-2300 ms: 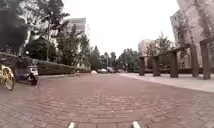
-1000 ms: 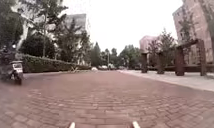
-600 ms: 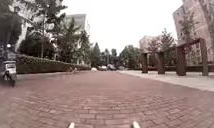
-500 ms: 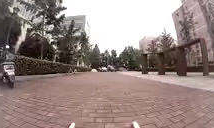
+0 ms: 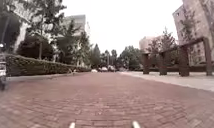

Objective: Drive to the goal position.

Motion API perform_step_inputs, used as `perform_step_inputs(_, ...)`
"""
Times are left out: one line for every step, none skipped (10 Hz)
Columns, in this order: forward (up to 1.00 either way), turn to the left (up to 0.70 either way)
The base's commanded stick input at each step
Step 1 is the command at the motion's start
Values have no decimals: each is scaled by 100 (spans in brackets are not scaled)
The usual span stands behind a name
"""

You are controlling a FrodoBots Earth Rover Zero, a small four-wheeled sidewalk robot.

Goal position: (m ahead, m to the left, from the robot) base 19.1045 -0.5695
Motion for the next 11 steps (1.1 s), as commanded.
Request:
perform_step_inputs(70, 0)
perform_step_inputs(70, 0)
perform_step_inputs(70, 0)
perform_step_inputs(70, 0)
perform_step_inputs(70, 0)
perform_step_inputs(70, 0)
perform_step_inputs(70, 0)
perform_step_inputs(70, 0)
perform_step_inputs(70, 0)
perform_step_inputs(70, 0)
perform_step_inputs(70, 0)
